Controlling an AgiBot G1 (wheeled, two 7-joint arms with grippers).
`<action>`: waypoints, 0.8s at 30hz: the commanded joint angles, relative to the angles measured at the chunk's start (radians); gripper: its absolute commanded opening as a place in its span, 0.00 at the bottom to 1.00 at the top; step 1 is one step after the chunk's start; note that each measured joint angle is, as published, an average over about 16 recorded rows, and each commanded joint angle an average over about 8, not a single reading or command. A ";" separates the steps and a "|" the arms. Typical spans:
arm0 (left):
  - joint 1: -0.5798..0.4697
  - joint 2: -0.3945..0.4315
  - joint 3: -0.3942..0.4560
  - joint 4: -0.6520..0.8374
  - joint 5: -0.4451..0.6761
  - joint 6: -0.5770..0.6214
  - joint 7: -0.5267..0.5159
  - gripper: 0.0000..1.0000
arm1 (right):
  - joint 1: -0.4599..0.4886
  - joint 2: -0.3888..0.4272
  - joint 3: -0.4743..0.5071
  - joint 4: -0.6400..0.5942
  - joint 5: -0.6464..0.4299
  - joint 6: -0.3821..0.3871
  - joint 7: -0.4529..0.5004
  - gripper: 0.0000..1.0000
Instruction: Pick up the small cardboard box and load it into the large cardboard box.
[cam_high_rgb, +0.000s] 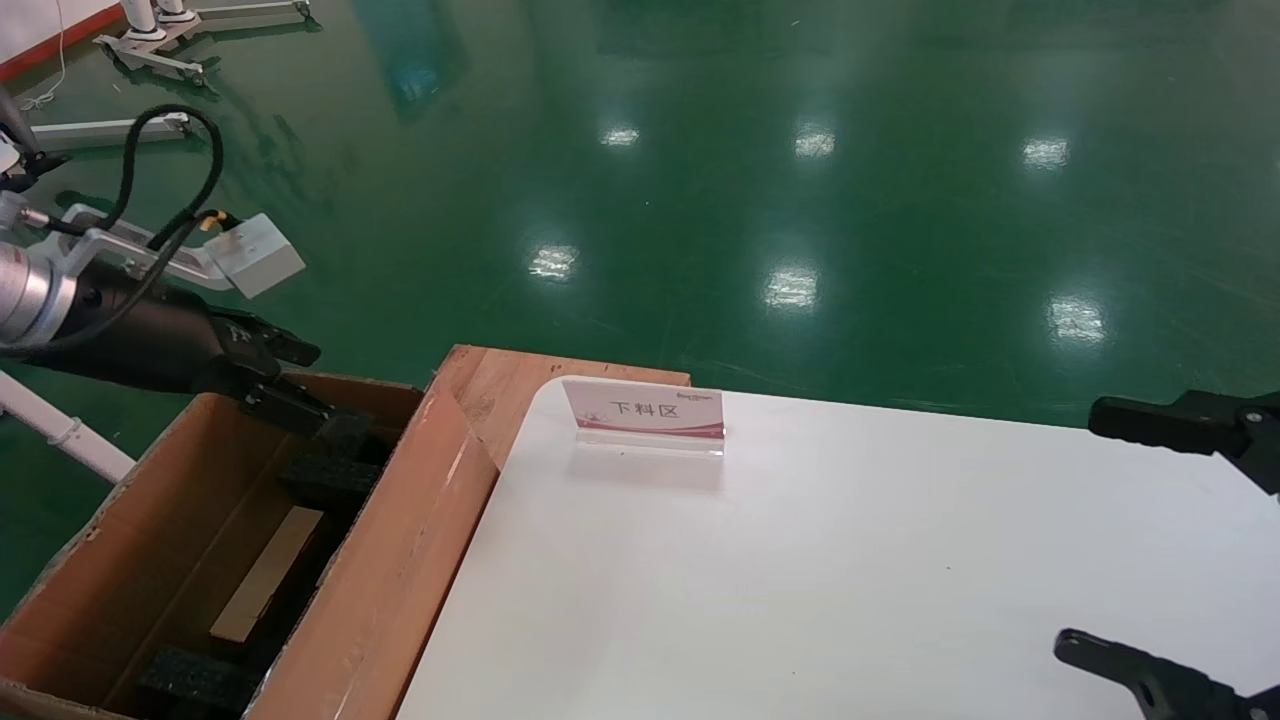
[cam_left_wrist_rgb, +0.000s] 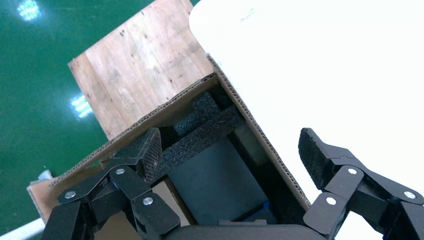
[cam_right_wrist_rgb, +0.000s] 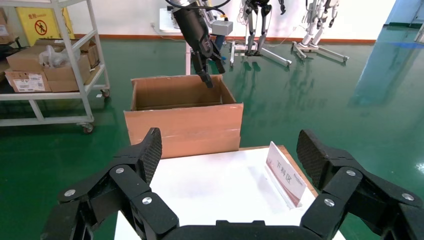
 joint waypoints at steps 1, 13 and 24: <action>-0.022 -0.019 0.004 -0.048 0.011 -0.016 -0.014 1.00 | 0.000 0.000 0.000 0.000 0.000 0.000 0.000 1.00; 0.212 0.003 -0.328 -0.120 -0.029 0.042 0.060 1.00 | 0.000 0.000 0.000 -0.001 0.000 0.000 -0.001 1.00; 0.486 0.037 -0.696 -0.168 -0.081 0.114 0.152 1.00 | 0.000 0.000 -0.001 -0.001 0.000 0.000 -0.001 1.00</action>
